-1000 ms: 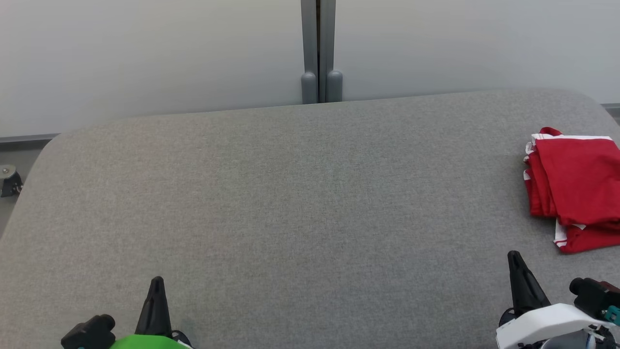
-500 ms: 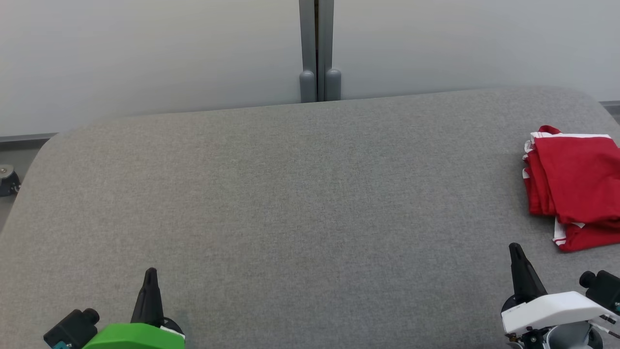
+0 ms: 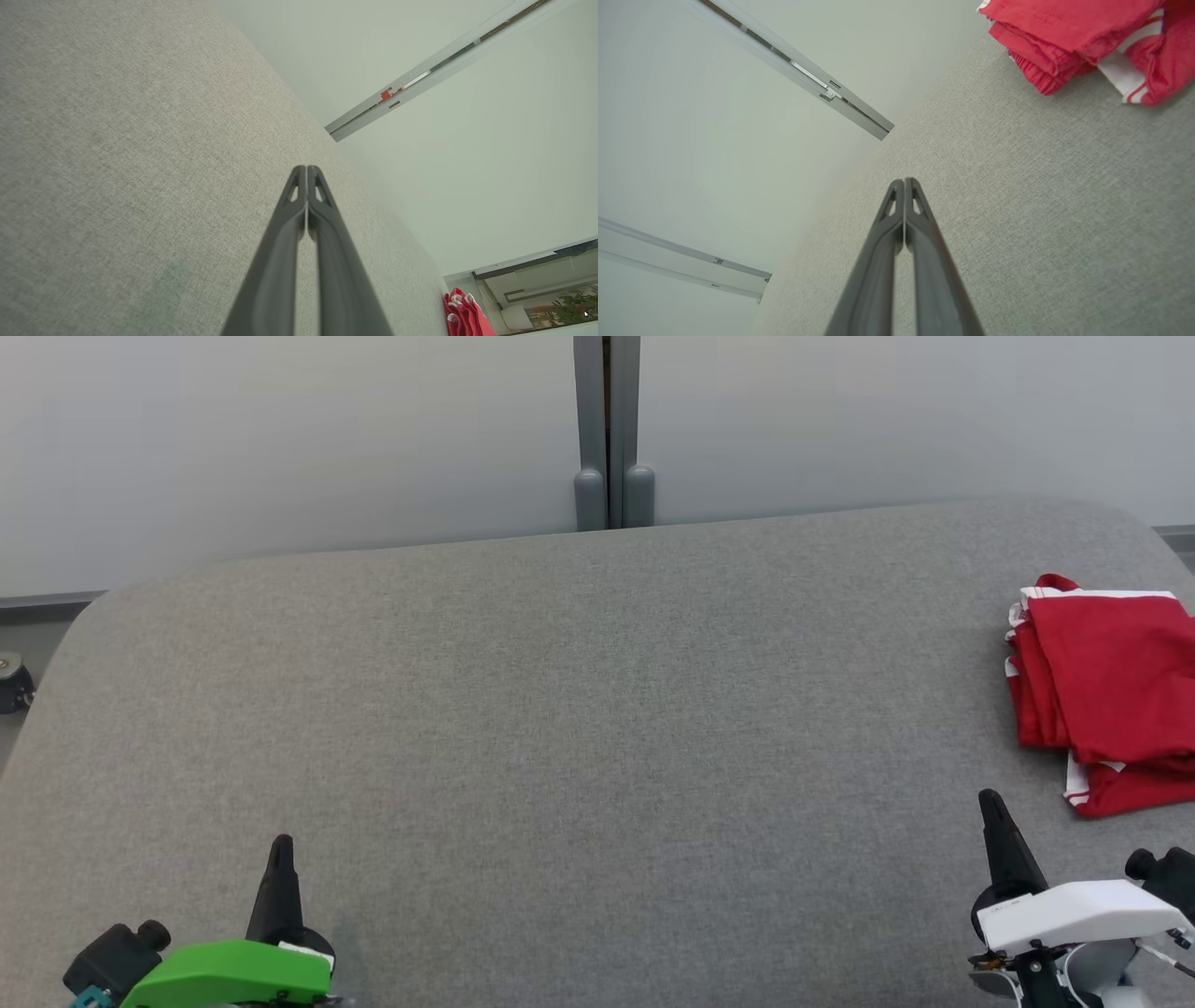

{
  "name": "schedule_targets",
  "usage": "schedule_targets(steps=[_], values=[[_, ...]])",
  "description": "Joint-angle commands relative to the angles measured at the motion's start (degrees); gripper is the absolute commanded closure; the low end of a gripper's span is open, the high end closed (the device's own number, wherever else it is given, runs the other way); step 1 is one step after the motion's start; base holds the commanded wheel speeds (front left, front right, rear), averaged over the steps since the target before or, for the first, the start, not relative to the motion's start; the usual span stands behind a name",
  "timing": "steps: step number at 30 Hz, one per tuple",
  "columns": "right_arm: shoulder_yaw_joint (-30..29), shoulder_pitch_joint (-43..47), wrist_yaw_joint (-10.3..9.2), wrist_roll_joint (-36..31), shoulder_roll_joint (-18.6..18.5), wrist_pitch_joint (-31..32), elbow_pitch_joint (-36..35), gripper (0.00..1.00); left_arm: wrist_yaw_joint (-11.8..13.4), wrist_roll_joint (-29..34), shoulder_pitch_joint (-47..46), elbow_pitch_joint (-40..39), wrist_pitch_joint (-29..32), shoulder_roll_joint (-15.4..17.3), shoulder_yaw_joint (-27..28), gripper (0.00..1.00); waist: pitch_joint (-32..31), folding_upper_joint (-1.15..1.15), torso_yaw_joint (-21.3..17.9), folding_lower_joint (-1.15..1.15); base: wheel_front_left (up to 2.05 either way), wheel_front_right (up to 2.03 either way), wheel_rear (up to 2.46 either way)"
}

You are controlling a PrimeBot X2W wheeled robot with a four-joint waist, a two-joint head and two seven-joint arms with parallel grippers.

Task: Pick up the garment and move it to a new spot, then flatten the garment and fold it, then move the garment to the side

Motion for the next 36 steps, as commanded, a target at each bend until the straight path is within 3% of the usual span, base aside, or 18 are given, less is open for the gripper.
schedule_targets(steps=[1, 36], values=[[-0.38, -1.45, -0.03, 1.87, -0.13, 0.37, -0.37, 1.0, -0.49, -1.65, -1.63, -0.47, 0.44, 0.47, 0.49, 1.0, 0.02, 0.0, -0.02, 0.0, 0.0, 0.0, 0.0], [-1.86, -4.76, -0.02, 22.64, 0.99, 5.62, 0.73, 1.0, -2.16, -20.59, -4.95, 0.34, 5.73, 0.56, 3.39, 1.0, 0.58, 0.0, -0.54, 0.0, 0.0, 0.0, 0.0]])
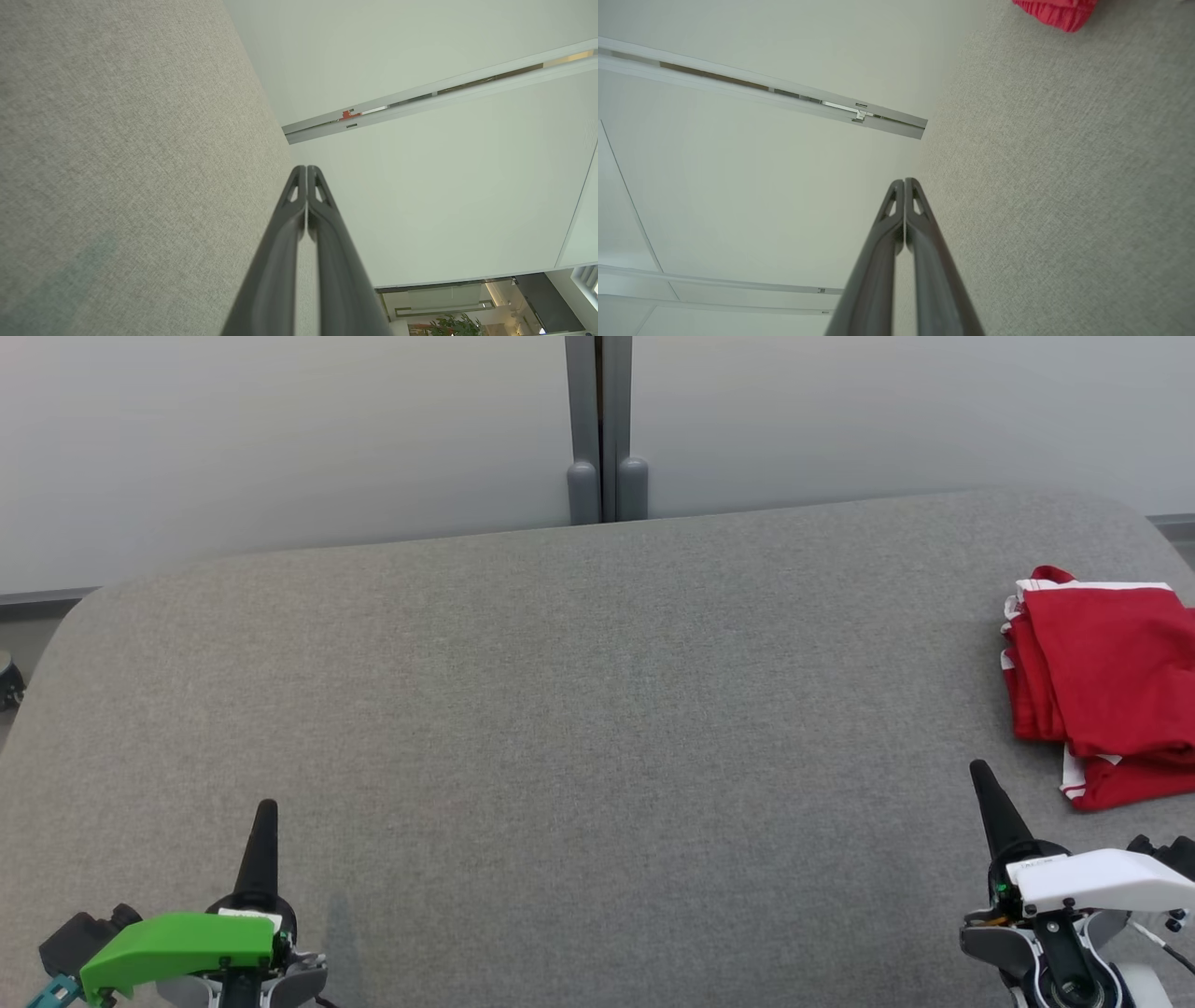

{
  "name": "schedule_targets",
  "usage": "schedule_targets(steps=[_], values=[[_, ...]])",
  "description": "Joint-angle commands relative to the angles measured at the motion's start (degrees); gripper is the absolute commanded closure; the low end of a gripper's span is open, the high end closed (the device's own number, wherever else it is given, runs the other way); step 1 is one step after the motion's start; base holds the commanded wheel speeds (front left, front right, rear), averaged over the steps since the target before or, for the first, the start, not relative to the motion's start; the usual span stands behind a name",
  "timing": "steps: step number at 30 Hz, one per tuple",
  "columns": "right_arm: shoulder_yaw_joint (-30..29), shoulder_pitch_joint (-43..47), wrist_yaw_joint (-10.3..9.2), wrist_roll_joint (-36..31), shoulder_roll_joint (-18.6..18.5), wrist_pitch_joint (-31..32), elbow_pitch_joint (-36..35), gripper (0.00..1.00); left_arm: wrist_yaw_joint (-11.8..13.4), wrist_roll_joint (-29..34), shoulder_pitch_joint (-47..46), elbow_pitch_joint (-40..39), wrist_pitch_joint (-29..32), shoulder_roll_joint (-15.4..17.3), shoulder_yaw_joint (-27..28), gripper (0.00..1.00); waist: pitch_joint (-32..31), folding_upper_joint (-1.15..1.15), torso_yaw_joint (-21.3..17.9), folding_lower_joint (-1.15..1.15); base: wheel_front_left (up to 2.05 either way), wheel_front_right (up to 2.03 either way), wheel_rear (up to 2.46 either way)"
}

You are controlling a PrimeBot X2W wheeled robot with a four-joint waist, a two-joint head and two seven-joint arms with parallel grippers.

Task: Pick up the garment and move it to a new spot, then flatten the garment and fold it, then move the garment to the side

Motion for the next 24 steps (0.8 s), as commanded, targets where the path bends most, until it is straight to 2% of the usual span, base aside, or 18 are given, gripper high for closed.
schedule_targets(steps=[1, 24], values=[[-0.31, -1.27, 0.03, 1.52, 0.05, 0.34, -0.11, 1.0, -0.36, -1.5, -1.49, -0.09, 0.43, 0.48, 0.44, 1.0, 0.02, 0.0, -0.02, 0.0, 0.0, 0.0, 0.0], [-1.07, -2.86, 0.03, 12.48, 0.57, 3.23, 0.52, 1.0, -1.21, -11.46, -3.15, 0.36, 3.21, 0.49, 1.99, 1.0, 0.41, 0.0, -0.37, 0.0, 0.0, 0.0, 0.0]])
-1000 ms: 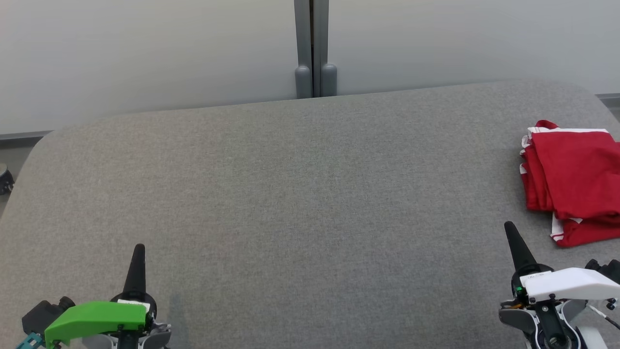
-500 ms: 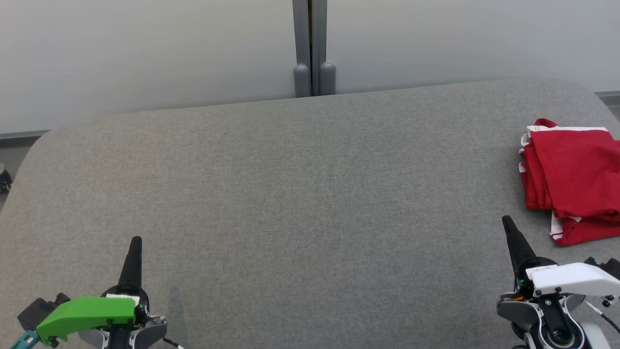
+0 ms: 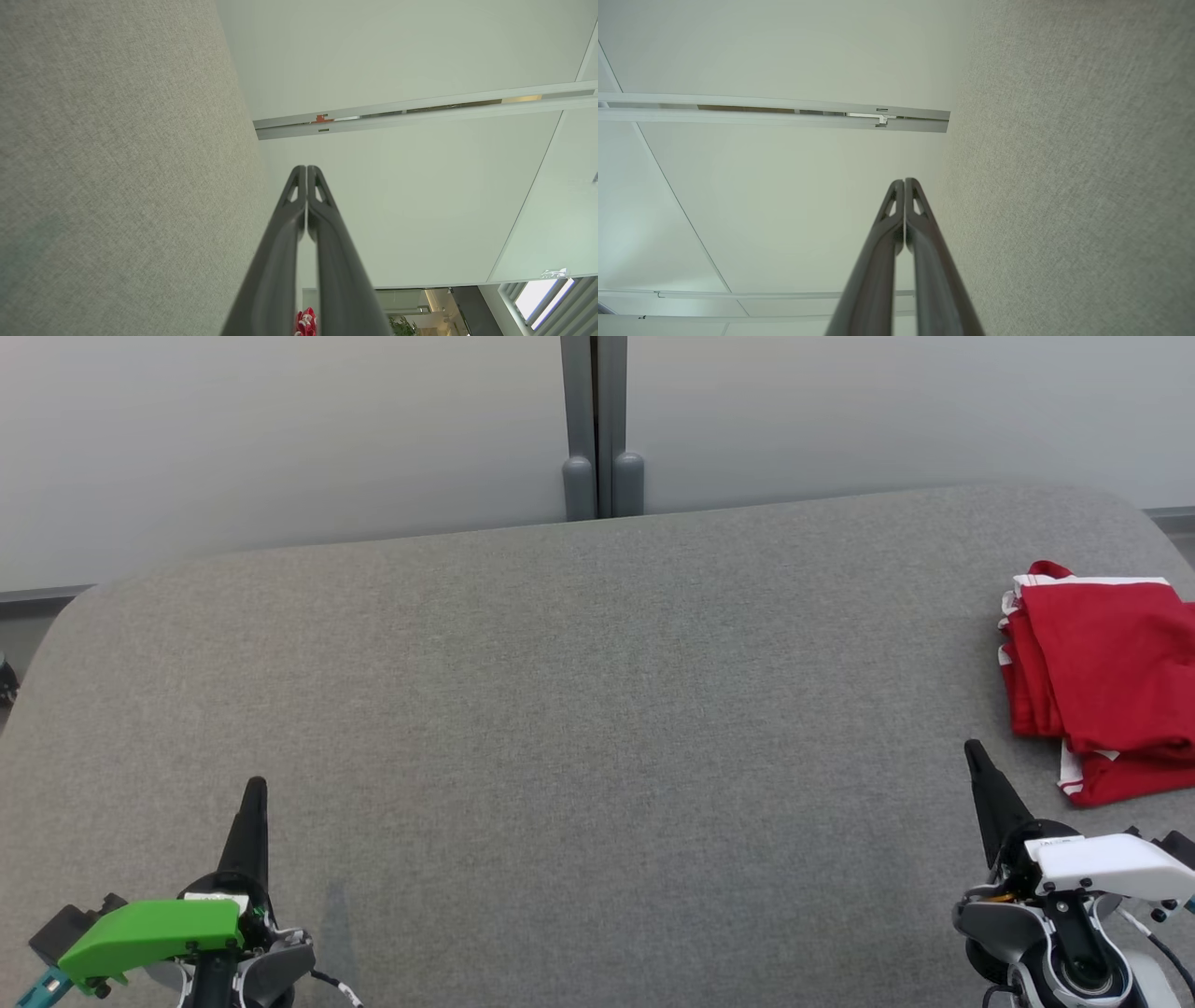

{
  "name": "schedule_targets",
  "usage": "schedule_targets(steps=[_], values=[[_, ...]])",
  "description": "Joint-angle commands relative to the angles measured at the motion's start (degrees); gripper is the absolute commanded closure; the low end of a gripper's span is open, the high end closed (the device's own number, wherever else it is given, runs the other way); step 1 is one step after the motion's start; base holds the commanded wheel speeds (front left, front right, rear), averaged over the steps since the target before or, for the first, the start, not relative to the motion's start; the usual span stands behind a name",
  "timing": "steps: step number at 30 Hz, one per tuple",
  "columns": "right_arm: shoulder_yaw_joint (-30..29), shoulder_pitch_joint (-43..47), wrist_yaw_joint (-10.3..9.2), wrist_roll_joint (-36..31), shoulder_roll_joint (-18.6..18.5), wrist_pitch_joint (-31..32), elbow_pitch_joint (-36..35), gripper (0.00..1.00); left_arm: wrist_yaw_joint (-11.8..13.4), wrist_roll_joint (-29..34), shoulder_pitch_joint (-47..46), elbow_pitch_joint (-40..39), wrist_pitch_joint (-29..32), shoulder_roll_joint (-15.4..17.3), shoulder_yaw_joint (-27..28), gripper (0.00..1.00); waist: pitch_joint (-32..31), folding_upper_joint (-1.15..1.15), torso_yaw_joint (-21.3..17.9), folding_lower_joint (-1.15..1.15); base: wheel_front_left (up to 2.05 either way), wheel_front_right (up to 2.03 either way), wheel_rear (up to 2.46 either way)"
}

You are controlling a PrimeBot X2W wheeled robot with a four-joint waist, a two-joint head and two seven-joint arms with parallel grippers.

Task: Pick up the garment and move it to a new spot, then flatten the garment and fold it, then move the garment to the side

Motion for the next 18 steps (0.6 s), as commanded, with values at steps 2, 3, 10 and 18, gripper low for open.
schedule_targets(steps=[2, 3, 10, 18], values=[[-0.24, -0.94, 0.03, 1.58, -0.05, 0.54, 0.09, 1.0, -0.3, -1.64, -1.33, 0.05, 0.48, 0.46, 0.42, 1.0, 0.04, 0.0, -0.03, 0.0, 0.0, 0.0, 0.0], [-0.27, -1.03, 0.03, 2.04, -0.02, 0.7, 0.1, 1.0, -0.35, -1.97, -1.42, 0.07, 0.53, 0.46, 0.49, 1.0, 0.05, 0.0, -0.05, 0.0, 0.0, 0.0, 0.0], [-0.46, -1.43, 0.02, 4.79, 0.16, 1.44, 0.28, 1.0, -0.67, -4.54, -1.8, 0.2, 1.26, 0.46, 0.9, 1.0, 0.16, 0.0, -0.15, 0.0, 0.0, 0.0, 0.0], [-0.55, -1.42, 0.02, 6.02, 0.2, 1.74, 0.35, 1.0, -0.69, -5.47, -1.8, 0.24, 1.58, 0.43, 1.05, 1.0, 0.22, 0.0, -0.21, 0.0, 0.0, 0.0, 0.0]])
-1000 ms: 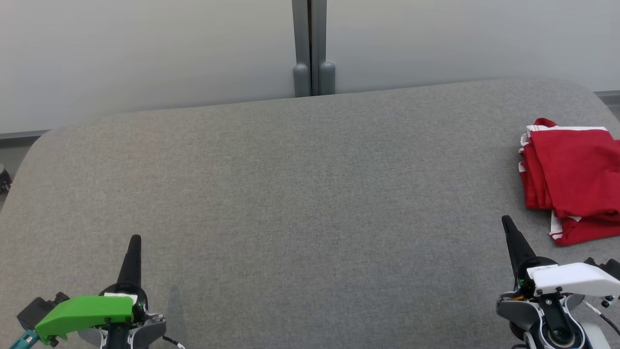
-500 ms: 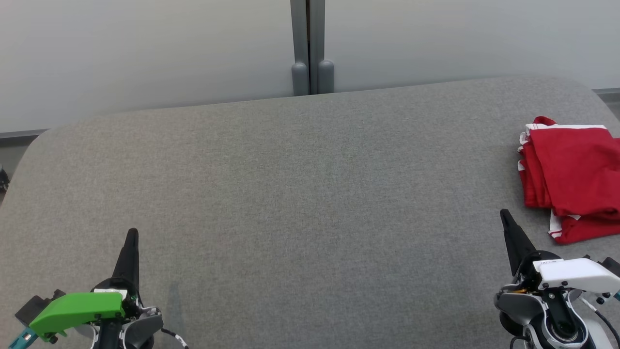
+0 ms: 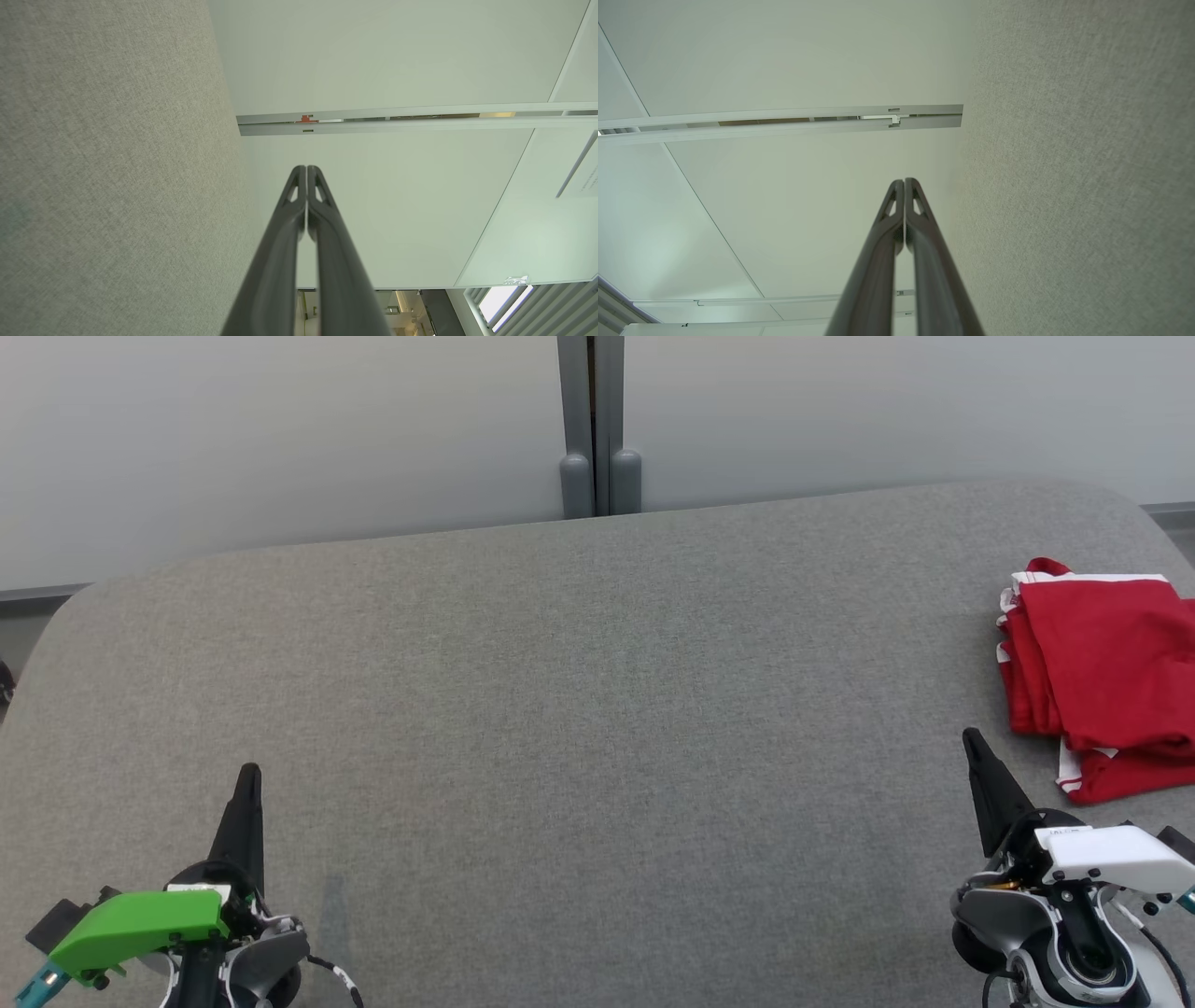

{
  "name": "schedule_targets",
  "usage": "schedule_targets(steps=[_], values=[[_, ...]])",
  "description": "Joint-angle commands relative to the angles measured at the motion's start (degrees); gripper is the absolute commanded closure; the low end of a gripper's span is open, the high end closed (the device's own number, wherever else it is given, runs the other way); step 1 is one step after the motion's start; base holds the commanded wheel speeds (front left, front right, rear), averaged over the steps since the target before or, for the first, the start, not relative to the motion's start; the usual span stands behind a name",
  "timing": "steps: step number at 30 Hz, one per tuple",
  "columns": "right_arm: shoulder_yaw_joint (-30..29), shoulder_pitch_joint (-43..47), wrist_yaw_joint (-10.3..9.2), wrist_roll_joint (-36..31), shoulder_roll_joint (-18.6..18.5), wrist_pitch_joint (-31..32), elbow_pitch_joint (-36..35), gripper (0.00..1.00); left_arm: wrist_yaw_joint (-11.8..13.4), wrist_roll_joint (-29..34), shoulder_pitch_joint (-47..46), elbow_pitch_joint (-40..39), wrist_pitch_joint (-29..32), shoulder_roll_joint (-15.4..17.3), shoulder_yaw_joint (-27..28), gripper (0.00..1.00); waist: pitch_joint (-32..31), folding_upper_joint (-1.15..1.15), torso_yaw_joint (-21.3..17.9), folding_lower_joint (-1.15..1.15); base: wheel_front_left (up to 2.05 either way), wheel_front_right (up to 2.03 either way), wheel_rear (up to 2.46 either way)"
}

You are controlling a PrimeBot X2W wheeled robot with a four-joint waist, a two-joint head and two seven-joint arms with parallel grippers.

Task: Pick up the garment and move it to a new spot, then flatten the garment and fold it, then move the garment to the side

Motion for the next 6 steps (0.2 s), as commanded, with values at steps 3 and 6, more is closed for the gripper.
schedule_targets(steps=[3, 6], values=[[-0.12, -0.32, 0.02, 0.31, -0.04, 0.25, 0.09, 1.0, -0.29, -0.06, -0.66, 0.07, 0.09, 0.4, 0.21, 1.0, 0.0, 0.0, 0.0, 0.0, 0.0, 0.0, 0.0], [-0.12, -0.32, 0.02, 0.32, -0.04, 0.25, 0.09, 1.0, -0.29, -0.04, -0.66, 0.07, 0.1, 0.38, 0.22, 1.0, 0.0, 0.0, 0.0, 0.0, 0.0, 0.0, 0.0]])
